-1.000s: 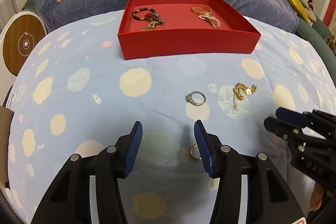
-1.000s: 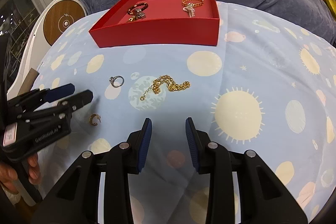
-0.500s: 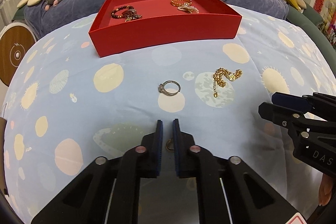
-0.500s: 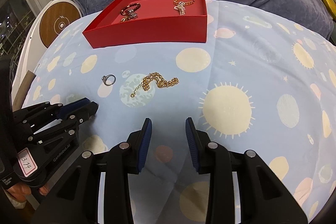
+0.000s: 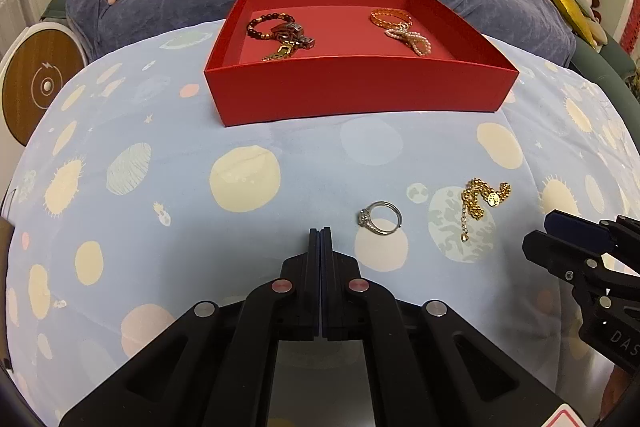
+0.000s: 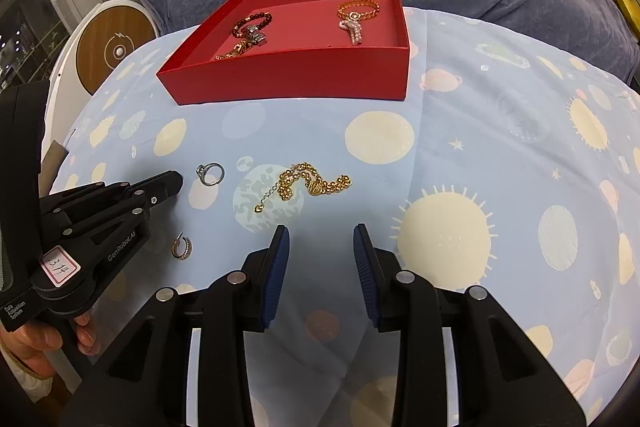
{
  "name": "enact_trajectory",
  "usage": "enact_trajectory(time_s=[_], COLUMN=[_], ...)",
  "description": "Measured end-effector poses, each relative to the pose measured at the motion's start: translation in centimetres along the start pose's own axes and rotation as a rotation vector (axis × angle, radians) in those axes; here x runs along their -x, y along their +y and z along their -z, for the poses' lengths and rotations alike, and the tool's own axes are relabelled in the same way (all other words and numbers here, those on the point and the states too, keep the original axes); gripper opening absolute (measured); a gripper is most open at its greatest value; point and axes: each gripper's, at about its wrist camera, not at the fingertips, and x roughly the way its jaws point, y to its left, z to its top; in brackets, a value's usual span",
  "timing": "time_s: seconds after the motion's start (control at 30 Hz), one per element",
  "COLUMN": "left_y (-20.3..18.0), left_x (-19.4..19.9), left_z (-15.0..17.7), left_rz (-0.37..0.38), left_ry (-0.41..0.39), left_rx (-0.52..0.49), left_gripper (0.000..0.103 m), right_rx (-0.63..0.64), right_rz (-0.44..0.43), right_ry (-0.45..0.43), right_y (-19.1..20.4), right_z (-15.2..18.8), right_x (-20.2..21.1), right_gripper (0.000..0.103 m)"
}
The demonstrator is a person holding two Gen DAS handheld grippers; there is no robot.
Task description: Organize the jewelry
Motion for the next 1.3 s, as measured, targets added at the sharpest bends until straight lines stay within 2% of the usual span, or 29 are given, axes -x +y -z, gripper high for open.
enact_trajectory(time_s=[0.2,0.4,0.53,0.83,0.97,1.1,1.3], left_y=[0.3,0.9,1.0,1.0,1.0,0.9,0.9], left_x=[-0.2,-0.2,-0.2,-0.1,0.0,0.1,0.1], left_z=[-0.5,-0.6,-0.5,-0.5,-0.5,-0.4,-0.4], left_rz=[-0.007,0.005,0.008,0.008,0.006,0.006,0.008], left_ry=[0.000,0.005,0.005,0.006,0.008,0.009,0.011], left_rx=[0.010,0.026,0.023,0.022,0.023,0.022,0.022], left_gripper=[0.000,0.000,0.000,0.000,0.000,0.001,0.001], right_rx=[-0.008,0.019,0.049,0.102,0.117,0.091,0.070], right_rz=[-0.012,-0.009,-0.003,0.029,0.049,0.047,0.042], right_ry=[0.002,0.009,-0.004,-0.003,-0.004,0.008,0.029], right_y=[-0.1,0.4,0.9,1.1,1.1,0.4,0.2], right_z=[-1.2,-1.7,-2.1,-2.5,-2.3,-2.2,-1.7], right_x=[-0.9,-1.9,-2.4,-3.7,-3.6,-3.3,-2.7], right_gripper=[0.032,0.036,0.046,0.046,0.026,0.011,0.005])
